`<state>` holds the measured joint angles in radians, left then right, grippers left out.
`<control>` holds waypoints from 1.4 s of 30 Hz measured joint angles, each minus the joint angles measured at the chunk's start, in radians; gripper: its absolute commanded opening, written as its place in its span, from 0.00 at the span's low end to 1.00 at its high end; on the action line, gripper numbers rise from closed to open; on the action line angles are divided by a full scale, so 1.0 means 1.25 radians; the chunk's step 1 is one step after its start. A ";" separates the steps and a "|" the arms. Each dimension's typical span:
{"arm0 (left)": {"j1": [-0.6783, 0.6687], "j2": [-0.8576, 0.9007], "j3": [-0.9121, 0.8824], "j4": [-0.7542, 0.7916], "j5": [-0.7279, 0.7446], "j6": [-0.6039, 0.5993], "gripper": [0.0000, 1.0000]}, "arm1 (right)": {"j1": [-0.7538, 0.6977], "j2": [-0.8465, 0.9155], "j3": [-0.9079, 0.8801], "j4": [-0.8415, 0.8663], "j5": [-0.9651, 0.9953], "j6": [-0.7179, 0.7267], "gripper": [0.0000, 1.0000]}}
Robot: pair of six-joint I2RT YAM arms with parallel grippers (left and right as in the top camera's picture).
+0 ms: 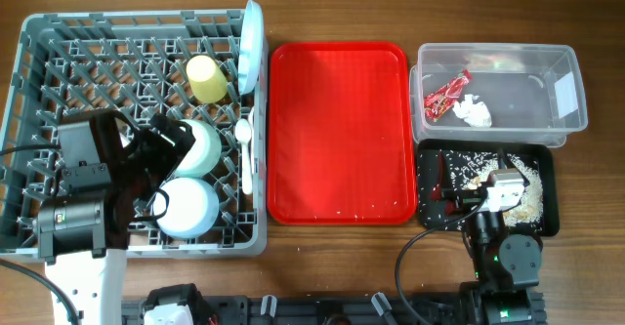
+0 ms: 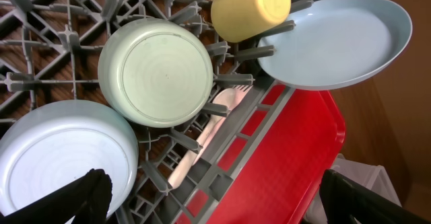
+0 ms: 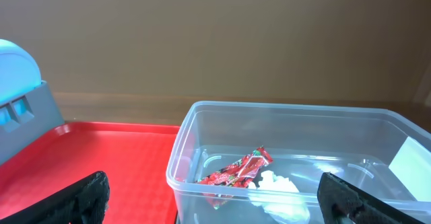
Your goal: Sort waste into correct bins and load items into the dishwasher rack
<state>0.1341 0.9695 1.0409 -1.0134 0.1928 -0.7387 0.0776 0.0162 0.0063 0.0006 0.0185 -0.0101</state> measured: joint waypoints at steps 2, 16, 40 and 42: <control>0.000 0.000 0.000 0.000 0.000 0.000 1.00 | 0.000 0.000 0.000 0.000 0.000 0.000 1.00; 0.000 0.000 0.000 0.000 0.000 0.000 1.00 | 0.000 0.000 0.000 0.000 0.000 0.000 1.00; -0.002 -0.515 -0.162 -0.022 -0.002 0.000 1.00 | 0.000 -0.001 0.000 0.001 0.000 0.000 1.00; -0.002 -0.600 -0.226 -0.030 -0.004 0.000 1.00 | 0.000 -0.001 0.000 0.000 0.000 0.000 1.00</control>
<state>0.1310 0.2199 0.7586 -1.0504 0.1883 -0.7391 0.0776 0.0147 0.0063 0.0010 0.0181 -0.0101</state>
